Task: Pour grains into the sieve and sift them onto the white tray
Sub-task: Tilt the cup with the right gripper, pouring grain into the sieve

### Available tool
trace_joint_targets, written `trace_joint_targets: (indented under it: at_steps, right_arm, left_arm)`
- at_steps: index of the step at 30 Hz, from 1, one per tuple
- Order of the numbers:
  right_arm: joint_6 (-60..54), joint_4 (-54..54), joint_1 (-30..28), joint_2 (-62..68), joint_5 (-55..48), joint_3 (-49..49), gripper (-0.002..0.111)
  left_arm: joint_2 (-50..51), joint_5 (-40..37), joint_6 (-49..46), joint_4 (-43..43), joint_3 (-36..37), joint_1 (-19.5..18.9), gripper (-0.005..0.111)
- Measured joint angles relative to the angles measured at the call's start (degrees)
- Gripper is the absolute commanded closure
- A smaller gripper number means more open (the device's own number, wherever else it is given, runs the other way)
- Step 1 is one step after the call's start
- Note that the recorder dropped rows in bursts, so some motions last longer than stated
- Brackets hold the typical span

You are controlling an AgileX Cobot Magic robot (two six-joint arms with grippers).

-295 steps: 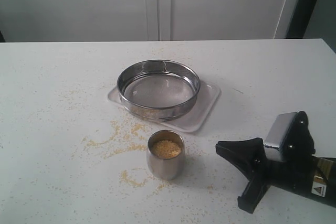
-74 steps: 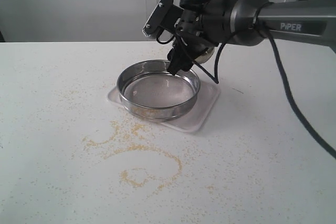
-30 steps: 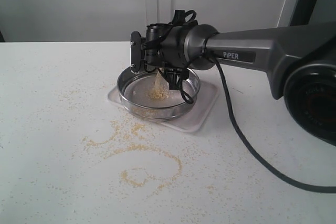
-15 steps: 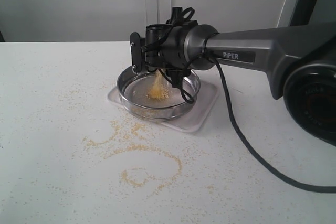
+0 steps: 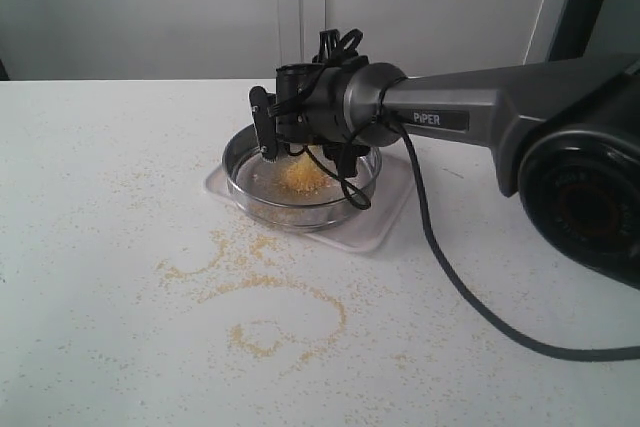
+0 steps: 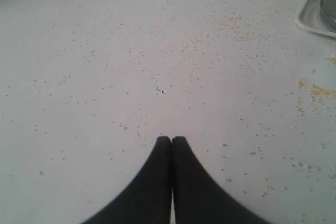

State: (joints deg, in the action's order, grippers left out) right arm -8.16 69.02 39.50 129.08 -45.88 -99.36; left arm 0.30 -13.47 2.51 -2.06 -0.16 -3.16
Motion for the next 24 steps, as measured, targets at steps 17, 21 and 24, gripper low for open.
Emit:
trace_joint_targets:
  at_steps: [17,21,24]
  right_arm:
    - [-6.5,1.2,1.9,0.3,-2.3,0.0,0.108]
    - [-6.6,5.5,2.6,0.3,-4.5,0.0,0.108]
    - [-6.6,7.6,3.0,0.3,-5.7,0.0,0.108]
  left_arm:
    - [0.0,0.0,0.0,0.0,0.0,0.0,0.107]
    - [0.0,0.0,0.0,0.0,0.0,0.0,0.107]
    - [0.0,0.0,0.0,0.0,0.0,0.0,0.107]
